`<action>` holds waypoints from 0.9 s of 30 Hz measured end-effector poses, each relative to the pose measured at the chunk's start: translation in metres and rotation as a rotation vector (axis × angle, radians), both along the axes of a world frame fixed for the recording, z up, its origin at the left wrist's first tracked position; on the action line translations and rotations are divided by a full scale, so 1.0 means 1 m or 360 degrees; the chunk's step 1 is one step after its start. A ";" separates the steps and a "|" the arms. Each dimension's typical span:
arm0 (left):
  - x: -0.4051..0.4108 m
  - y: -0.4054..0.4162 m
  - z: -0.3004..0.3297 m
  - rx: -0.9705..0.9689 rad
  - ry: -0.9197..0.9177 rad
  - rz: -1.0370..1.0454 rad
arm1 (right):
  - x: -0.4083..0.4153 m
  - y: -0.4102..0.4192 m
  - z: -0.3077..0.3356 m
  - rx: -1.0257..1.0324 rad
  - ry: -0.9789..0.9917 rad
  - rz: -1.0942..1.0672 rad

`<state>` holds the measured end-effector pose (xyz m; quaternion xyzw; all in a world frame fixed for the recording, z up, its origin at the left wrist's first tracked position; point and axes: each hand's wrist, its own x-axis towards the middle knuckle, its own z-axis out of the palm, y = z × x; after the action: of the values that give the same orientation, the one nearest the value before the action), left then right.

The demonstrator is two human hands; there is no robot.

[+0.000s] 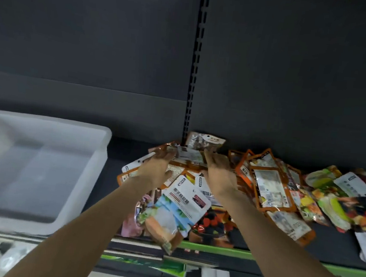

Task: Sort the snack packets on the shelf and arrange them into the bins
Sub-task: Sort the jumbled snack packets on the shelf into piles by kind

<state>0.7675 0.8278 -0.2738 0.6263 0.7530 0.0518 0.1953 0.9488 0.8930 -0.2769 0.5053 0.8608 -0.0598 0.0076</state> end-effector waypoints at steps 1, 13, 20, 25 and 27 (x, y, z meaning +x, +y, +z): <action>-0.004 0.001 -0.001 -0.0042 -0.0010 -0.0011 | -0.006 0.003 -0.001 -0.0083 0.0019 -0.0063; -0.033 0.001 -0.014 0.0253 0.0034 -0.0039 | -0.011 0.022 0.054 -0.0098 0.0963 -0.0505; -0.053 -0.002 -0.021 0.0145 -0.0149 0.0059 | 0.017 0.002 0.043 0.0137 0.0987 -0.0547; -0.070 -0.022 -0.026 0.0047 -0.0370 0.0242 | 0.009 -0.018 0.037 0.0053 0.0660 -0.0304; -0.072 -0.028 -0.023 0.0009 -0.0323 0.0227 | 0.002 -0.025 0.032 -0.0065 0.0651 -0.0289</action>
<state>0.6960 0.7998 -0.2971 0.5633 0.7718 0.1307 0.2645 0.9512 0.8680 -0.2449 0.5578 0.7940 -0.1789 -0.1624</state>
